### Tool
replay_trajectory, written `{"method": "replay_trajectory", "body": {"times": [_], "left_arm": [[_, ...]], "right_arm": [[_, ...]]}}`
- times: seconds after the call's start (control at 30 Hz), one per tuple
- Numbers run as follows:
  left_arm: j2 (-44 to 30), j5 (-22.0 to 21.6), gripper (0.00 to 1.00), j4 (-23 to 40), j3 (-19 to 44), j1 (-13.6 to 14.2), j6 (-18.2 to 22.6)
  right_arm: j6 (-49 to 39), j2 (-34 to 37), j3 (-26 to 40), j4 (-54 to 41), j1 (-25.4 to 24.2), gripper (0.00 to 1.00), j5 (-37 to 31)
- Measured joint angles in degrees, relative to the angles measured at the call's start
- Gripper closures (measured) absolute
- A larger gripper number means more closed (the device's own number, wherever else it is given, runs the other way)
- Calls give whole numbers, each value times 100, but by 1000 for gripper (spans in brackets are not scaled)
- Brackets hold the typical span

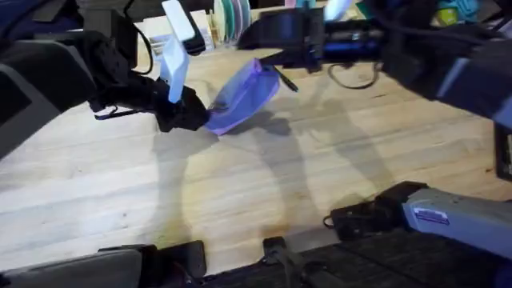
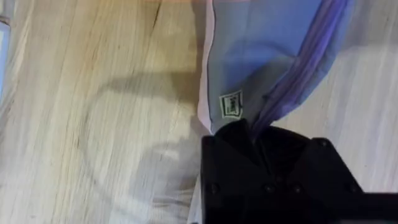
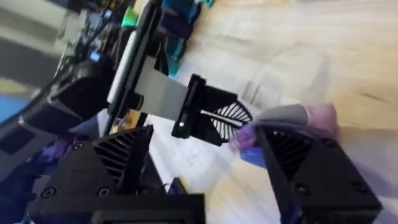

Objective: Unzip the bag, pick up the pens from the table one at a time and place them inside, then zip the bag closed.

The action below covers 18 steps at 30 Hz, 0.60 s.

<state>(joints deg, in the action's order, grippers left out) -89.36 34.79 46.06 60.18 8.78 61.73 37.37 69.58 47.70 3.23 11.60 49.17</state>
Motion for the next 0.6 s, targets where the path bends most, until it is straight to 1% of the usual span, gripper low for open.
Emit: {"method": "replay_trajectory", "body": {"times": [0.07, 0.17, 0.2, 0.3, 0.47, 0.6], "left_arm": [[0, 34, 959, -2, 0, 9, 0], [0, 224, 959, -93, 15, 61, 0], [2, 173, 959, -53, 26, 99, 0], [2, 168, 959, -39, 26, 87, 2], [1, 168, 959, -36, 26, 89, 2], [2, 168, 959, -36, 26, 89, 0]], "right_arm": [[-165, -265, 2, -205, -270, 6, 52], [-441, -791, 15, -634, -722, 6, 128], [-506, -919, 15, -760, -854, 6, 145], [-727, -1247, 15, -1133, -1324, 6, 176], [-913, -1594, 15, -1655, -2113, 5, 173], [-1105, -1698, 15, -2174, -2378, 5, 172]]}}
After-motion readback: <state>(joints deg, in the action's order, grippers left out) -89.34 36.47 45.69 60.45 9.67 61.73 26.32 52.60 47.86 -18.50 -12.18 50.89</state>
